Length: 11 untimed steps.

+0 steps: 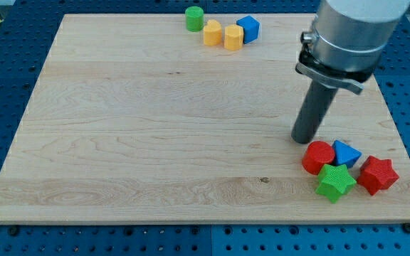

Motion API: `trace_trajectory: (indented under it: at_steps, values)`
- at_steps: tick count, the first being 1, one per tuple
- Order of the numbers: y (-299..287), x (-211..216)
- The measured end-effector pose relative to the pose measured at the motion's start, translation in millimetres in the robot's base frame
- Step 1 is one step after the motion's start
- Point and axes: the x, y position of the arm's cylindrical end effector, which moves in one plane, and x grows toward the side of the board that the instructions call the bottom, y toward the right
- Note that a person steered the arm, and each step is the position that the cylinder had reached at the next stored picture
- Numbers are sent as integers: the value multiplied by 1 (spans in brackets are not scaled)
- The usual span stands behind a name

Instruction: Slide the green circle a bit right

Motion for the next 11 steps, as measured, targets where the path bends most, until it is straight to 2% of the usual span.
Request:
trace_trajectory:
  at_steps: [1, 3, 4, 5, 6, 11]
  values:
    - [-40, -43]
    - [-166, -132]
    - [-208, -179]
    - [-210, -254]
    - [-167, -298]
    - [-150, -301]
